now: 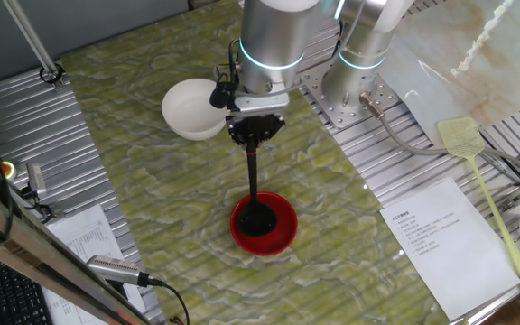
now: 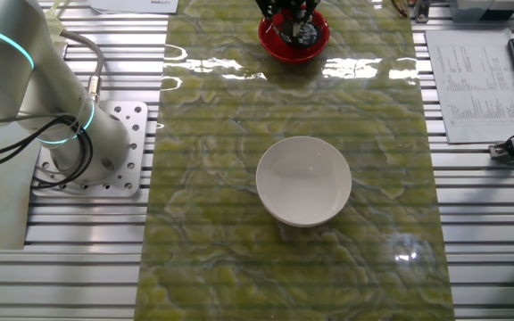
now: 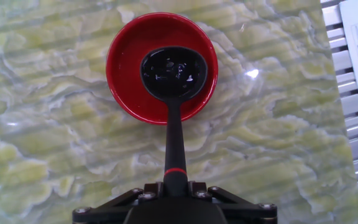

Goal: Scoop water with a large spoon from one bowl to another

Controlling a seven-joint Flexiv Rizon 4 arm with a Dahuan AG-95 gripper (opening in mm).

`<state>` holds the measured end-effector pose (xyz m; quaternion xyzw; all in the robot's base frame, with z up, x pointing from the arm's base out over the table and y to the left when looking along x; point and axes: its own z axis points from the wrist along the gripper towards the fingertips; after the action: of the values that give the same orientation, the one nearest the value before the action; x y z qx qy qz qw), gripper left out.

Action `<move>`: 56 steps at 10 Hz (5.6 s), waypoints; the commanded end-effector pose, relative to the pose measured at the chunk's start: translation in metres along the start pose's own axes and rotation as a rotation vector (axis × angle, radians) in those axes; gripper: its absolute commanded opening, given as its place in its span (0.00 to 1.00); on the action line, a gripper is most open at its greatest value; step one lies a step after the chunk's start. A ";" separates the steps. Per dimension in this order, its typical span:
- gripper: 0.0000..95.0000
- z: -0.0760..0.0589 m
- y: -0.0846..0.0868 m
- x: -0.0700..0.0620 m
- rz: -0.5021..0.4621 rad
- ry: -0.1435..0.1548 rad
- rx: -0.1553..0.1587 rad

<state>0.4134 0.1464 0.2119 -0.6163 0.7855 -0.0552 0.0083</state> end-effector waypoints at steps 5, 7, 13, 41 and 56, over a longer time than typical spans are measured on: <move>0.00 -0.006 0.000 -0.002 -0.012 0.023 -0.007; 0.00 -0.007 0.000 -0.003 -0.022 0.039 -0.010; 0.00 -0.014 -0.002 -0.007 -0.024 0.065 -0.032; 0.00 -0.026 -0.004 -0.017 -0.049 0.153 -0.057; 0.00 -0.034 -0.004 -0.021 -0.056 0.061 0.010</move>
<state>0.4199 0.1689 0.2450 -0.6362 0.7674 -0.0780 -0.0144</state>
